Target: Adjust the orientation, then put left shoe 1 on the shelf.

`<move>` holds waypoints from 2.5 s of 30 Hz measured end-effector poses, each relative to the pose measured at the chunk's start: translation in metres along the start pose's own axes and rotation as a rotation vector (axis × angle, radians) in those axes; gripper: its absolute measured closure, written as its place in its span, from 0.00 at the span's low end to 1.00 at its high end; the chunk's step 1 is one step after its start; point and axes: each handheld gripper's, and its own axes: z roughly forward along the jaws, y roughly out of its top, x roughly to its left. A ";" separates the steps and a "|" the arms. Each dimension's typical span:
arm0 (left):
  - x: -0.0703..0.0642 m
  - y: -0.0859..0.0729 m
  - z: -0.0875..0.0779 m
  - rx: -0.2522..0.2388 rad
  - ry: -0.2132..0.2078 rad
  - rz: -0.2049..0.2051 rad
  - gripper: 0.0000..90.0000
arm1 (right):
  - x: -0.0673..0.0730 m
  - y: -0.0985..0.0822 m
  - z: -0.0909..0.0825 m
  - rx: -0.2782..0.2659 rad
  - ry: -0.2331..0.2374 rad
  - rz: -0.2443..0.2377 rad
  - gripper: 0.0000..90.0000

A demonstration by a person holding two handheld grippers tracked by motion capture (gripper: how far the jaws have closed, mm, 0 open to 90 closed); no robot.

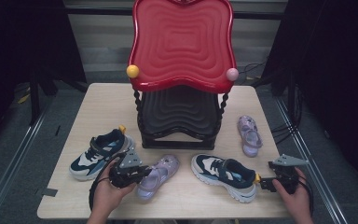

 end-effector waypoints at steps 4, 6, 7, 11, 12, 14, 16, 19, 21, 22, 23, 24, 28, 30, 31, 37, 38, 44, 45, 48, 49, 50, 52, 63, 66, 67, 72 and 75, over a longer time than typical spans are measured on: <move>-0.001 0.003 -0.006 -0.028 0.006 -0.005 0.92 | 0.000 0.000 0.000 0.000 0.000 0.000 0.12; -0.002 0.005 -0.010 -0.037 0.012 0.004 0.92 | 0.000 0.000 0.000 0.000 0.000 0.000 0.12; -0.003 0.008 -0.014 -0.047 0.017 -0.001 0.92 | 0.000 0.000 0.000 0.000 0.000 0.000 0.12; -0.003 0.011 -0.020 -0.070 0.013 -0.011 0.92 | 0.000 0.000 0.000 0.000 0.000 0.000 0.12; -0.004 0.012 -0.021 -0.076 0.010 -0.012 0.92 | 0.000 0.000 0.000 0.000 0.000 0.000 0.12; -0.005 0.015 -0.024 -0.082 0.013 -0.015 0.92 | 0.000 0.000 0.000 0.000 0.000 0.000 0.12; -0.006 0.017 -0.027 -0.089 0.016 -0.012 0.92 | 0.000 0.000 0.000 0.000 0.000 0.000 0.12; -0.007 0.021 -0.031 -0.099 0.017 -0.012 0.92 | 0.000 0.000 0.000 0.000 0.000 0.000 0.12; -0.009 0.024 -0.034 -0.116 0.021 -0.017 0.92 | 0.000 0.000 0.000 0.000 0.000 0.003 0.12; -0.009 0.026 -0.037 -0.124 0.024 -0.014 0.92 | -0.001 0.001 0.001 -0.004 0.001 -0.006 0.12; -0.011 0.029 -0.040 -0.127 0.029 -0.016 0.92 | -0.001 0.001 0.002 -0.003 0.001 -0.003 0.12; -0.012 0.032 -0.041 -0.129 0.032 -0.013 0.92 | 0.000 0.002 0.002 -0.001 0.001 -0.002 0.12; -0.013 0.038 -0.045 -0.139 0.046 -0.015 0.92 | -0.001 0.002 0.002 -0.001 0.000 -0.002 0.12; -0.014 0.043 -0.048 -0.153 0.054 -0.027 0.92 | -0.001 0.002 0.002 -0.002 0.001 -0.003 0.12; -0.014 0.045 -0.049 -0.155 0.065 -0.026 0.92 | -0.001 0.002 0.002 -0.002 0.001 -0.003 0.12; -0.014 0.055 -0.051 -0.181 0.094 -0.055 0.92 | -0.001 0.002 0.002 -0.001 0.000 -0.003 0.12; -0.014 0.057 -0.051 -0.186 0.099 -0.059 0.92 | -0.001 0.002 0.002 -0.001 0.001 -0.003 0.12; -0.015 0.068 -0.047 -0.196 0.135 -0.075 0.92 | -0.001 0.002 0.002 -0.002 0.000 -0.004 0.12; -0.015 0.070 -0.046 -0.198 0.140 -0.082 0.92 | -0.001 0.002 0.002 -0.002 0.000 -0.003 0.12; -0.015 0.073 -0.044 -0.206 0.150 -0.094 0.92 | 0.000 0.002 0.002 -0.002 0.000 -0.004 0.12; -0.014 0.076 -0.042 -0.212 0.163 -0.098 0.92 | -0.001 0.002 0.002 -0.002 0.000 -0.004 0.12; -0.014 0.077 -0.041 -0.215 0.172 -0.103 0.92 | -0.001 0.002 0.002 -0.002 0.000 -0.004 0.12; -0.014 0.079 -0.039 -0.220 0.194 -0.111 0.92 | -0.001 0.002 0.002 -0.003 0.001 -0.006 0.12; -0.012 0.093 -0.033 -0.273 0.285 -0.189 0.92 | 0.000 0.002 0.002 -0.001 0.000 -0.002 0.12; -0.012 0.096 -0.030 -0.289 0.318 -0.196 0.92 | 0.000 0.002 0.002 -0.001 0.000 -0.003 0.12; -0.012 0.098 -0.029 -0.292 0.326 -0.203 0.92 | 0.000 0.002 0.002 -0.002 0.000 -0.004 0.12; -0.013 0.102 -0.025 -0.298 0.362 -0.229 0.92 | 0.000 0.002 0.002 -0.001 0.000 -0.003 0.12; -0.014 0.105 -0.020 -0.306 0.382 -0.251 0.92 | 0.000 0.002 0.002 -0.001 0.000 -0.003 0.12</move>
